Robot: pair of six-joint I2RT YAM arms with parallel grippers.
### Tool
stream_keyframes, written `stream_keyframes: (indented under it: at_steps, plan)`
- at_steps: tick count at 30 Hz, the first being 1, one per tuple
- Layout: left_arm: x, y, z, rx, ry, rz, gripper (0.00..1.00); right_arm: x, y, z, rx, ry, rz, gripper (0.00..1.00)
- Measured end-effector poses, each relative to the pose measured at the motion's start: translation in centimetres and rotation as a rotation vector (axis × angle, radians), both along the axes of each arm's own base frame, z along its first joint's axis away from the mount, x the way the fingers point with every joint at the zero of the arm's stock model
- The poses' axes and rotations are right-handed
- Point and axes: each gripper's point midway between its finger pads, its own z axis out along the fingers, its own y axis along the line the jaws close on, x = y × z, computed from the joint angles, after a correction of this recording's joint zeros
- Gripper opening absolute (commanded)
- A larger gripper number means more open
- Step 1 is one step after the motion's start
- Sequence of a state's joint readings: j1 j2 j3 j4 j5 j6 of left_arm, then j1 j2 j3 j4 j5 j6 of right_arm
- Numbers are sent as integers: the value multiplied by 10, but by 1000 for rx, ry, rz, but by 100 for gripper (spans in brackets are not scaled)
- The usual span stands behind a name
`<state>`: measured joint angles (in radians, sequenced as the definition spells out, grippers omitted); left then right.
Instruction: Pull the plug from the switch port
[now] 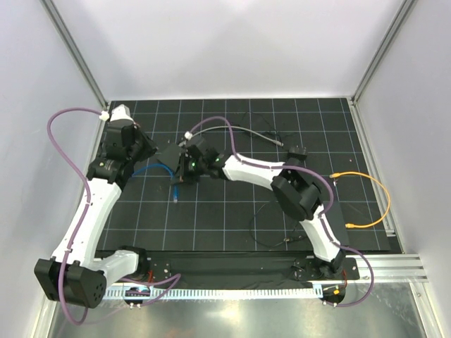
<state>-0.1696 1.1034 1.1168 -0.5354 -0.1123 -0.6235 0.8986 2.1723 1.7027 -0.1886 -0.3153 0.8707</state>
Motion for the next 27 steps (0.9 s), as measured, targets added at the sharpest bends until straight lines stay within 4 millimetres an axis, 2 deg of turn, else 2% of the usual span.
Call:
stream_keyframes:
  at_steps: [4,7,8,15,16,21,24,27]
  plan:
    - [-1,0,-5,4,21,0,12,-23,-1,-35,-38,48,-27,2]
    - [3,-1,-10,7,46,0,13,-38,-8,-60,-80,76,-41,7]
    - [5,-2,-13,7,59,-3,13,-41,-10,-65,-91,84,-44,12]
    - [26,-14,-38,11,183,-56,15,-54,-17,-84,-96,85,-24,37]
    - [31,-16,-39,12,190,-65,17,-57,-18,-84,-90,85,-16,41]
    - [48,-28,-40,-14,220,-109,19,-60,-27,-67,-90,19,32,51]
    - [62,-36,-48,-43,250,-135,16,-51,-35,-53,-106,-41,36,52]
    - [69,-37,-68,-68,304,-132,15,-29,-45,-39,-101,-75,14,53]
